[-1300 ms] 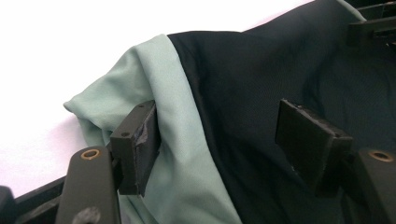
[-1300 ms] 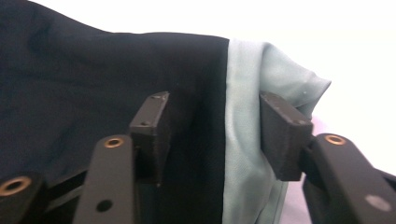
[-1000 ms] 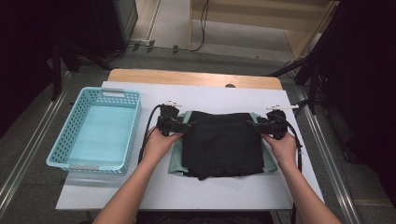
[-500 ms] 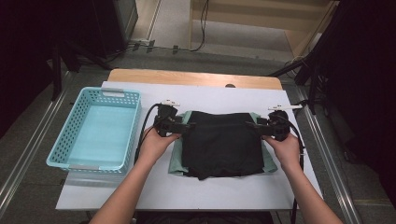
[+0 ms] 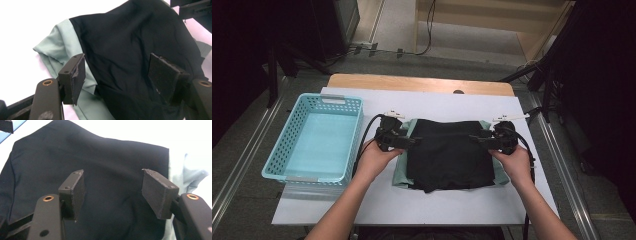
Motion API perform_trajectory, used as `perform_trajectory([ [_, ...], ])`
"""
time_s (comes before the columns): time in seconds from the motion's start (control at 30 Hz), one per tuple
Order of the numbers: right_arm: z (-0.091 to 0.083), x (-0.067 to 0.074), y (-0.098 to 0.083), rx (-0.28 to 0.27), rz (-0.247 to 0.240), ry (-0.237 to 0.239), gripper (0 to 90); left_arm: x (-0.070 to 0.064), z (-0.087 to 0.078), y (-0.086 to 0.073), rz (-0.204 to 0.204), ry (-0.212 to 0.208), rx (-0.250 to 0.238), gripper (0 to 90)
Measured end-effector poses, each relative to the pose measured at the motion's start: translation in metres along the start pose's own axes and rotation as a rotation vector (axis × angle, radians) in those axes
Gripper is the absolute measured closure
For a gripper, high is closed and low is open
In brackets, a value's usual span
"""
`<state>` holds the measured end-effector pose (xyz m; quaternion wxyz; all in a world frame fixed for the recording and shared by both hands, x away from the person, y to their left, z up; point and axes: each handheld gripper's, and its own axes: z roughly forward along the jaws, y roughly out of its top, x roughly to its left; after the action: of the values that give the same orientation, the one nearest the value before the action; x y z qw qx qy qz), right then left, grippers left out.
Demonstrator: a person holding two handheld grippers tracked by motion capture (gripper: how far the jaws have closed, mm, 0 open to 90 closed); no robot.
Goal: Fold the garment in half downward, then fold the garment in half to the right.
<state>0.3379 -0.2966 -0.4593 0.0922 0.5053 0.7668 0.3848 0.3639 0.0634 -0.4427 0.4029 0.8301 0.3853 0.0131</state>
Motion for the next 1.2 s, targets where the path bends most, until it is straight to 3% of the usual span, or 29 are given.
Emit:
perform_trajectory([
  [0.17,0.001,0.003,-0.001,0.010,-0.010,0.007,33.8,-0.002,-0.003,-0.003,-0.003,-0.021,0.004,31.6],
  [0.63,0.007,0.015,0.000,0.020,-0.037,0.030,33.5,-0.012,-0.014,-0.019,0.043,-0.037,0.029,31.5],
  [1.03,0.011,0.021,-0.001,0.027,-0.058,0.047,33.4,-0.018,-0.017,-0.030,0.082,-0.035,0.050,31.6],
  [1.2,0.014,0.025,0.000,0.035,-0.067,0.060,33.4,-0.018,-0.018,-0.034,0.080,-0.036,0.056,31.6],
])
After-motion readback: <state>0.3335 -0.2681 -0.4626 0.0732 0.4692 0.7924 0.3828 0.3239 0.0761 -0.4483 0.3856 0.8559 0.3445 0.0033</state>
